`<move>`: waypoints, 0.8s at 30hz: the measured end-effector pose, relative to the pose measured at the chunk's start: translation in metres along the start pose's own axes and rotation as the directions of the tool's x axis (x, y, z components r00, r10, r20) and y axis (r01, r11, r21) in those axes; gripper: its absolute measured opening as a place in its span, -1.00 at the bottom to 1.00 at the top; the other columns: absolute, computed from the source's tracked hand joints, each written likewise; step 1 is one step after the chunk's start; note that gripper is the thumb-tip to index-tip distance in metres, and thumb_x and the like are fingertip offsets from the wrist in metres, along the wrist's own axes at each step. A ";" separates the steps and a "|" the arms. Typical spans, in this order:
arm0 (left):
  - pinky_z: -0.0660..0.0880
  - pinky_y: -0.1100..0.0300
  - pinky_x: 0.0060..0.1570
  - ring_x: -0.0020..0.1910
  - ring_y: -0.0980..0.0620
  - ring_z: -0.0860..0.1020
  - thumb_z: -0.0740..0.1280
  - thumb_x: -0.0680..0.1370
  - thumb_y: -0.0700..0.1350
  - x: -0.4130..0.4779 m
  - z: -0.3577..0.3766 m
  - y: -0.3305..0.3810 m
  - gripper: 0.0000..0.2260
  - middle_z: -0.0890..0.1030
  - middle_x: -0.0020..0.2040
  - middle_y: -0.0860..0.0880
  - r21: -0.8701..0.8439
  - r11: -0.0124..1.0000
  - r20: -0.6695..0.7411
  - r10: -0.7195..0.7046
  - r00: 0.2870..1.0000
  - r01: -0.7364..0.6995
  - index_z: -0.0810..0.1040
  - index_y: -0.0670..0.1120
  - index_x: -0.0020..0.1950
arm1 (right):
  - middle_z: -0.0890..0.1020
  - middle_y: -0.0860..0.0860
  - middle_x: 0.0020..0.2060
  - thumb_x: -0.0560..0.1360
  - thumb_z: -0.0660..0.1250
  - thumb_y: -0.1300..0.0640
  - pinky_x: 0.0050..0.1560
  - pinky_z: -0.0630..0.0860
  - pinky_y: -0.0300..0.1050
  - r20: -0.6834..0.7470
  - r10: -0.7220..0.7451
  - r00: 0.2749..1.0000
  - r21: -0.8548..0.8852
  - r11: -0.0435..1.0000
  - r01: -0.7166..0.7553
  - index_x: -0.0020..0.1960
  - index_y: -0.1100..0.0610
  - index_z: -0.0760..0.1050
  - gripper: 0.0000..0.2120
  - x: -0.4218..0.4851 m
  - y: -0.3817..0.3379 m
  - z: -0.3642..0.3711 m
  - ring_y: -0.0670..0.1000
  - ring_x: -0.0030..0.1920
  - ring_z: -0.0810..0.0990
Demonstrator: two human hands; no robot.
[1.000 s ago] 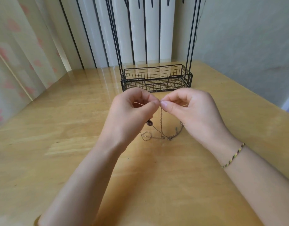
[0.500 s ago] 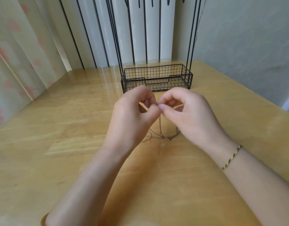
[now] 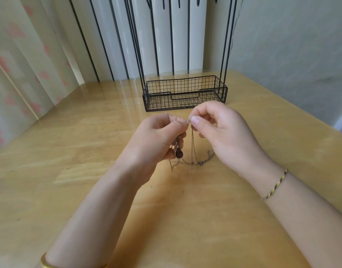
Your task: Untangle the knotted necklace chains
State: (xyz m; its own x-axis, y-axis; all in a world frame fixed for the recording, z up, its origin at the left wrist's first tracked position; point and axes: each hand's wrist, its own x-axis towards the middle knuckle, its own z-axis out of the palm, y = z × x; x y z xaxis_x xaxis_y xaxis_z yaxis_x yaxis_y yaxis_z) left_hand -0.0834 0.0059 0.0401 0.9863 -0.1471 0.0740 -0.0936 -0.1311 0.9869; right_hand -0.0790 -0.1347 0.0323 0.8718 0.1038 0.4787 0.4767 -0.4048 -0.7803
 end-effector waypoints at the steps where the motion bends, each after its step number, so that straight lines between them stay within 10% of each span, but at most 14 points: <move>1: 0.36 0.20 -0.36 -0.41 0.12 0.42 0.30 0.55 -0.17 0.000 -0.001 0.000 -0.86 0.48 -0.42 0.08 -0.002 1.000 -0.007 0.002 1.000 -0.003 0.55 -0.09 -0.20 | 0.53 -0.11 -0.28 0.53 0.27 0.22 -0.22 0.41 -0.37 0.001 -0.006 1.000 -0.005 1.000 0.006 -0.18 0.01 0.47 -0.84 0.000 0.000 0.000 -0.22 -0.28 0.45; 24: 0.34 0.35 -0.52 -0.50 0.18 0.44 0.30 0.57 -0.18 0.001 0.000 -0.004 -0.86 0.53 -0.45 0.11 0.146 0.981 -0.064 0.141 0.988 -0.130 0.54 -0.17 -0.17 | 0.56 -0.11 -0.24 0.42 0.39 0.18 -0.14 0.47 -0.19 -0.123 -0.139 0.983 -0.288 0.952 0.099 -0.20 0.02 0.61 -0.93 -0.001 0.003 0.000 -0.12 -0.17 0.52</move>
State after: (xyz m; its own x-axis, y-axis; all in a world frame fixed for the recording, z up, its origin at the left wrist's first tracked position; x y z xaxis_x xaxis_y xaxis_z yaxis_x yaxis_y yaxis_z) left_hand -0.0820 0.0066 0.0358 0.9700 -0.1012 0.2211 -0.2400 -0.2522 0.9374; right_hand -0.0788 -0.1359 0.0295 0.7763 0.0467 0.6287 0.5080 -0.6370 -0.5799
